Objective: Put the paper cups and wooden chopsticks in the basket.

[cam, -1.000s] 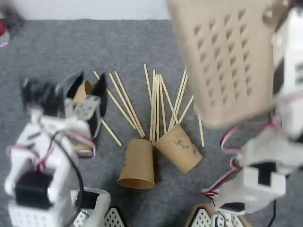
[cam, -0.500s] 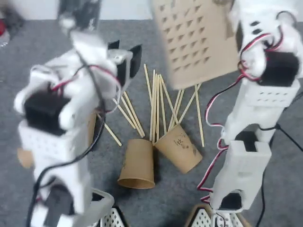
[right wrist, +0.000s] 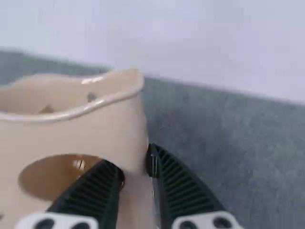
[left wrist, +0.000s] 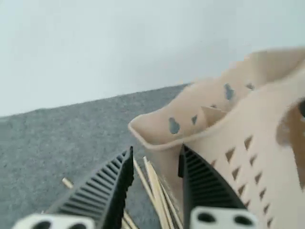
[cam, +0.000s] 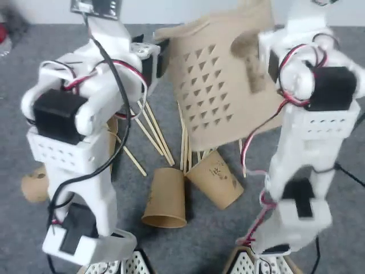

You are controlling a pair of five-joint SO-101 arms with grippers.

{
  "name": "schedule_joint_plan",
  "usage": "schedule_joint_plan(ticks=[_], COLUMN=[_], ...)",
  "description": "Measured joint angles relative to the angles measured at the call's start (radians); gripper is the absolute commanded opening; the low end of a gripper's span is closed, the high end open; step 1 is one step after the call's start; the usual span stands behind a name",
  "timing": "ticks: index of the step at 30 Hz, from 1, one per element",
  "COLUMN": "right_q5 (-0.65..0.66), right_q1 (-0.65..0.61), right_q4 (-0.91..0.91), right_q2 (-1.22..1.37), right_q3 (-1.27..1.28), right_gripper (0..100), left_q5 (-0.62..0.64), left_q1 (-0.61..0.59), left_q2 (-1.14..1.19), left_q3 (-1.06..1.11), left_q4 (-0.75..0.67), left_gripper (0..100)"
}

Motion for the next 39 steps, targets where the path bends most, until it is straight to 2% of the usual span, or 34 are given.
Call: schedule_joint_plan(ticks=[5, 9, 13, 16, 22, 25, 28, 33, 39], right_q5=[0.023, 0.023, 0.023, 0.023, 0.020, -0.029, -0.071, -0.084, -0.094], right_q1=[-0.081, -0.066, -0.043, -0.008, 0.026, 0.029, 0.040, 0.051, 0.161], right_q4=[0.000, -0.015, -0.143, -0.358, -1.011, -1.237, -1.301, -1.350, -1.528], right_q2=[-0.285, -0.382, -0.466, -0.594, -0.941, -1.103, -1.244, -1.405, -1.396], right_q3=[0.381, 0.582, 0.793, 1.005, 1.574, 1.811, 1.913, 1.935, 1.946], right_gripper=[0.7, 0.7, 0.7, 0.7, 0.7, 0.7, 0.7, 0.7, 0.7], left_q5=[0.000, 0.000, 0.003, 0.003, 0.006, 0.029, 0.054, 0.106, 0.129], left_q1=[-0.023, -0.023, -0.023, -0.023, -0.002, 0.020, 0.025, 0.025, 0.037], left_q2=[-0.061, -0.081, -0.087, -0.087, -0.087, -0.084, -0.043, 0.071, 0.078], left_q3=[0.072, 0.103, 0.130, 0.164, 0.175, 0.175, 0.175, 0.163, 0.034], left_q4=[0.000, 0.000, 0.000, 0.000, 0.000, 0.000, -0.002, -0.002, 0.000], left_gripper=[16, 16, 16, 18, 20, 20, 20, 20, 20])
